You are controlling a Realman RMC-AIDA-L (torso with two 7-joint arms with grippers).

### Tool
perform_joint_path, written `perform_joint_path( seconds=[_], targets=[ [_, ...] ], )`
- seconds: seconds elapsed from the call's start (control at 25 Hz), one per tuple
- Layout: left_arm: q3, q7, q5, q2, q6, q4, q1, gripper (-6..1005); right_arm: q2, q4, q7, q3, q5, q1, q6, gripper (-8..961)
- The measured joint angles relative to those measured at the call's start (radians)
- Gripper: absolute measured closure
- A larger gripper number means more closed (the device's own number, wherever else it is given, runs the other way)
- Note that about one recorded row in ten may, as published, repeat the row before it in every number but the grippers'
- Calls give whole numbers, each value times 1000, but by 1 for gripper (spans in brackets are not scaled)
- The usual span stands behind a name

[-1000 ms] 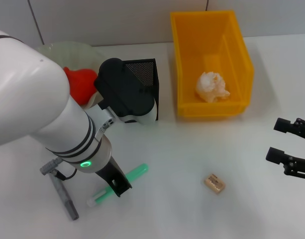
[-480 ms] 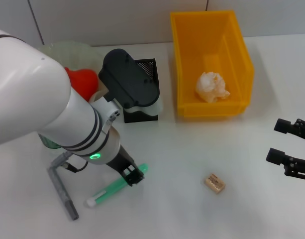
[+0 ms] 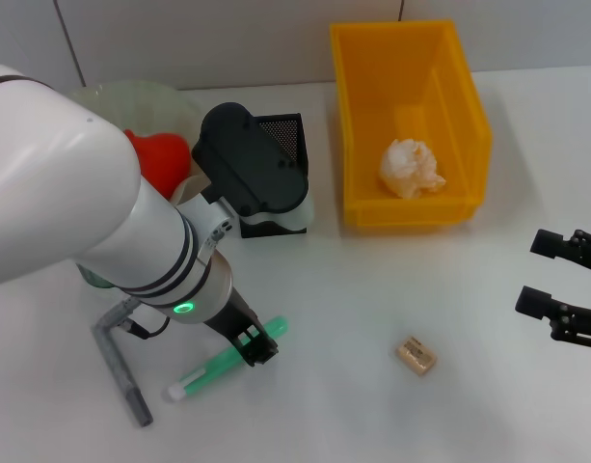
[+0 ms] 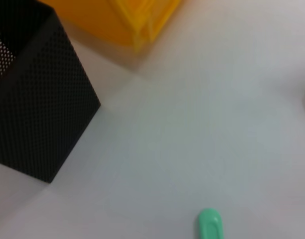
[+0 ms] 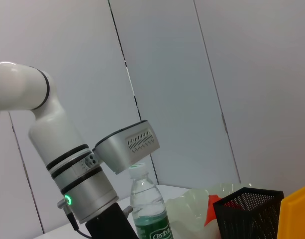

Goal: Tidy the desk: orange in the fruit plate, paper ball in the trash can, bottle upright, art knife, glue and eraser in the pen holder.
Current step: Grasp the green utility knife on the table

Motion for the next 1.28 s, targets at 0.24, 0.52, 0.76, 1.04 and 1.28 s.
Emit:
perform_joint_path(
  seconds=[0.24,0.52,0.76,1.04,1.28],
  targets=[
    [2,1,0,0,3,-22,-3,613,0,0,0,0,-1,0,0,115],
    [6,6,-1,0,4,-26,-5,615,0,0,0,0,-2,-1,-1,114],
    [10,12,-1,0,5,-28,-5,617,0,0,0,0,-2,-1,-2,114],
    [12,22,-1,0,9,-35,-5,619,0,0,0,0,-2,-1,-2,115],
    [12,24,-1,0,10,-40,-8,622,0,0,0,0,-2,1,-2,114]
  ],
)
